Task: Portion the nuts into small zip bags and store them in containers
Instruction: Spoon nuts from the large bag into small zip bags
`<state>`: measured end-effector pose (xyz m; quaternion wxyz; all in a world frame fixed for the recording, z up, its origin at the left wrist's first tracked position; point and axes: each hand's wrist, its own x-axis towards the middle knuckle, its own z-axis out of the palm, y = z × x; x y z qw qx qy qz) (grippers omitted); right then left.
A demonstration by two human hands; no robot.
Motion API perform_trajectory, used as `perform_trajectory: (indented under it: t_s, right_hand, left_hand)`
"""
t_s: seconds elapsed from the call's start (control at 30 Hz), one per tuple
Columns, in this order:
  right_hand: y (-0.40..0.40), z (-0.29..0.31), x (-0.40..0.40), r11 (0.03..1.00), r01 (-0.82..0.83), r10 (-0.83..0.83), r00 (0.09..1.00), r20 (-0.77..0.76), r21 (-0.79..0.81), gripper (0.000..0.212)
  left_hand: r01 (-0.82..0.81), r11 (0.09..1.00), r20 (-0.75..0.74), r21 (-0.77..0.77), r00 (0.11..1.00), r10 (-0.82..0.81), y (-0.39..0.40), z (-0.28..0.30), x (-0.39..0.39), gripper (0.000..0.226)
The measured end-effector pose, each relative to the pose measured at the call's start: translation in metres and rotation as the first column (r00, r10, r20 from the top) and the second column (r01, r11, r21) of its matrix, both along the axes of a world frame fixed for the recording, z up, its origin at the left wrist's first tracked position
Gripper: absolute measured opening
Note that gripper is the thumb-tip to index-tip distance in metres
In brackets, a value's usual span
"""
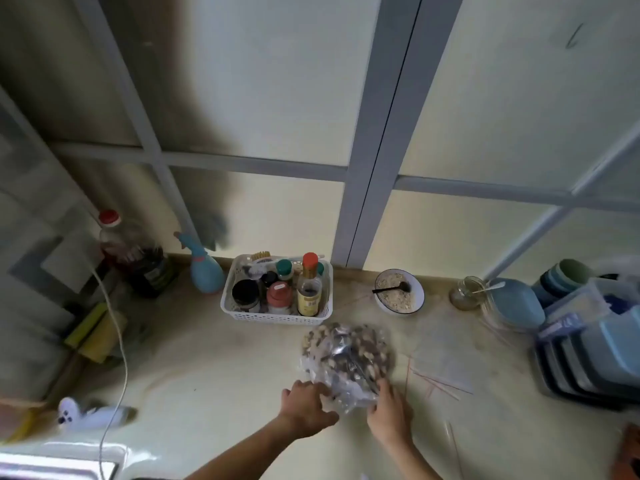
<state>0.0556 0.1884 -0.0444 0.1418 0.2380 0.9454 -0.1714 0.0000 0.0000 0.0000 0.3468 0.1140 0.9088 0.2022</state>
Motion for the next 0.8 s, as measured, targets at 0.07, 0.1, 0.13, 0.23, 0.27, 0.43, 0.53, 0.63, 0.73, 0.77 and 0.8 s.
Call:
perform_trajectory:
  t_s: [0.07,0.1,0.13,0.23,0.27,0.43,0.53,0.63,0.73,0.77,0.8]
  right_hand:
    - [-0.001,0.006,0.0,0.996,0.037,-0.041,0.998,-0.051,-0.075,0.04]
    - [-0.002,0.011,0.0,0.996,0.027,-0.033,0.997,-0.067,-0.088,0.04]
    - [-0.004,0.02,-0.001,0.997,-0.001,-0.004,0.997,-0.075,-0.073,0.041]
    - [-0.001,0.031,-0.003,0.996,-0.091,0.088,0.99,-0.106,-0.023,0.046]
    - [0.0,0.036,-0.004,0.992,-0.127,0.125,0.988,-0.09,-0.017,0.047]
    - [0.014,0.054,-0.016,0.985,-0.168,0.162,0.976,-0.148,-0.033,0.022]
    - [0.027,0.06,-0.029,0.984,-0.064,0.029,0.978,-0.206,-0.167,0.004]
    - [0.03,0.06,-0.04,0.946,-0.079,0.021,0.982,-0.185,-0.314,0.015]
    - [0.02,0.045,-0.049,0.928,-0.161,0.102,0.977,-0.188,-0.335,0.016]
    - [0.018,0.035,-0.049,0.914,-0.194,0.134,0.973,-0.186,-0.357,0.023]
    - [0.017,0.025,-0.048,0.896,-0.218,0.166,0.972,-0.165,-0.388,0.028]
  left_hand:
    - [0.007,1.0,-0.002,-0.029,1.0,-0.007,-0.001,0.0,0.0,0.062]
    - [-0.008,1.0,-0.025,-0.024,1.0,0.008,-0.002,0.001,0.002,0.066]
    - [-0.035,0.999,-0.064,-0.006,0.997,0.034,-0.001,0.003,0.003,0.07]
    - [-0.072,0.994,-0.106,0.082,0.991,0.08,0.012,0.017,0.008,0.084]
    - [-0.106,0.987,-0.108,0.117,0.987,0.119,0.018,0.019,0.009,0.084]
    - [-0.46,0.758,0.017,0.463,0.859,0.511,0.035,0.025,0.01,0.022]
    - [-0.567,0.632,0.114,0.528,0.785,0.609,0.038,0.032,0.011,0.023]
    - [-0.477,0.737,0.006,0.479,0.841,0.541,0.047,0.031,0.015,0.029]
    - [-0.467,0.707,-0.049,0.531,0.816,0.575,0.059,0.032,0.018,0.024]
    - [-0.485,0.658,-0.028,0.576,0.793,0.609,0.062,0.033,0.019,0.022]
    - [-0.507,0.594,0.006,0.625,0.764,0.646,0.066,0.034,0.02,0.022]
